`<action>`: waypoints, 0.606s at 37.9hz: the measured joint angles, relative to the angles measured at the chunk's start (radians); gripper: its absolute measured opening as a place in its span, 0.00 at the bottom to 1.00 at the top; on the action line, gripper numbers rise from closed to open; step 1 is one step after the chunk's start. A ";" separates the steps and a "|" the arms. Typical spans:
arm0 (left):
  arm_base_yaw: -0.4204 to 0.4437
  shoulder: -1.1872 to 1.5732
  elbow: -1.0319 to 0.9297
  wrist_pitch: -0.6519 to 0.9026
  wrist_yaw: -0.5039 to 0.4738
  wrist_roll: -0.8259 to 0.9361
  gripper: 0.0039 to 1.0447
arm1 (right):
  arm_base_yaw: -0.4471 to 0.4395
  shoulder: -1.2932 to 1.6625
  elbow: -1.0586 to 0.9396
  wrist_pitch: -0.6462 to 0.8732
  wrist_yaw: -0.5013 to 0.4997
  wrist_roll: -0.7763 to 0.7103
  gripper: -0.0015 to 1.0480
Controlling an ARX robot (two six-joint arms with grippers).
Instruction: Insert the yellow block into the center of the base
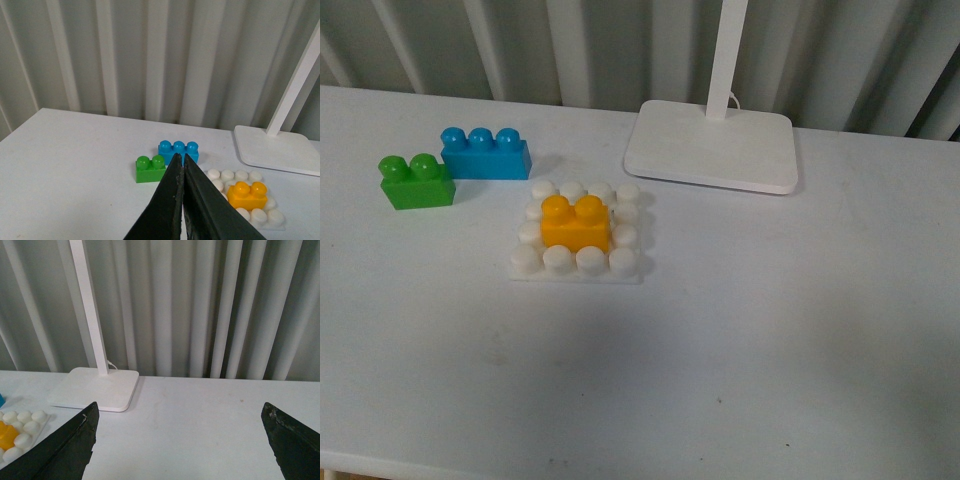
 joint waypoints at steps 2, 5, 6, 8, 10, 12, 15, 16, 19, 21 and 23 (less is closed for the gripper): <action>0.000 -0.017 0.000 -0.017 0.000 0.000 0.04 | 0.000 0.000 0.000 0.000 0.000 0.000 0.91; 0.000 -0.042 0.000 -0.042 0.000 0.000 0.04 | 0.000 0.000 0.000 0.000 0.000 0.000 0.91; 0.000 -0.049 0.000 -0.048 0.000 0.000 0.04 | 0.000 0.000 0.000 0.000 0.000 0.000 0.91; 0.000 -0.065 0.000 -0.064 0.000 0.000 0.04 | 0.000 0.000 0.000 0.000 0.000 0.000 0.91; 0.000 -0.085 0.000 -0.084 0.000 0.000 0.04 | 0.000 0.000 0.000 0.000 0.000 0.000 0.91; 0.000 -0.104 0.000 -0.104 0.000 0.000 0.04 | 0.000 0.000 0.000 0.000 0.000 0.000 0.91; 0.000 -0.129 0.000 -0.128 0.000 0.000 0.04 | 0.000 0.000 0.000 0.000 0.000 0.000 0.91; 0.000 -0.138 0.000 -0.137 0.000 0.000 0.04 | 0.000 0.000 0.000 0.000 0.000 0.000 0.91; 0.000 -0.229 0.000 -0.257 0.001 0.000 0.04 | 0.000 0.000 0.000 0.000 0.000 0.000 0.91; 0.000 -0.275 0.000 -0.304 0.003 0.000 0.04 | 0.000 0.000 0.000 0.000 0.000 0.000 0.91; 0.000 -0.305 0.000 -0.313 0.002 0.000 0.04 | 0.000 0.000 0.000 0.000 0.000 0.000 0.91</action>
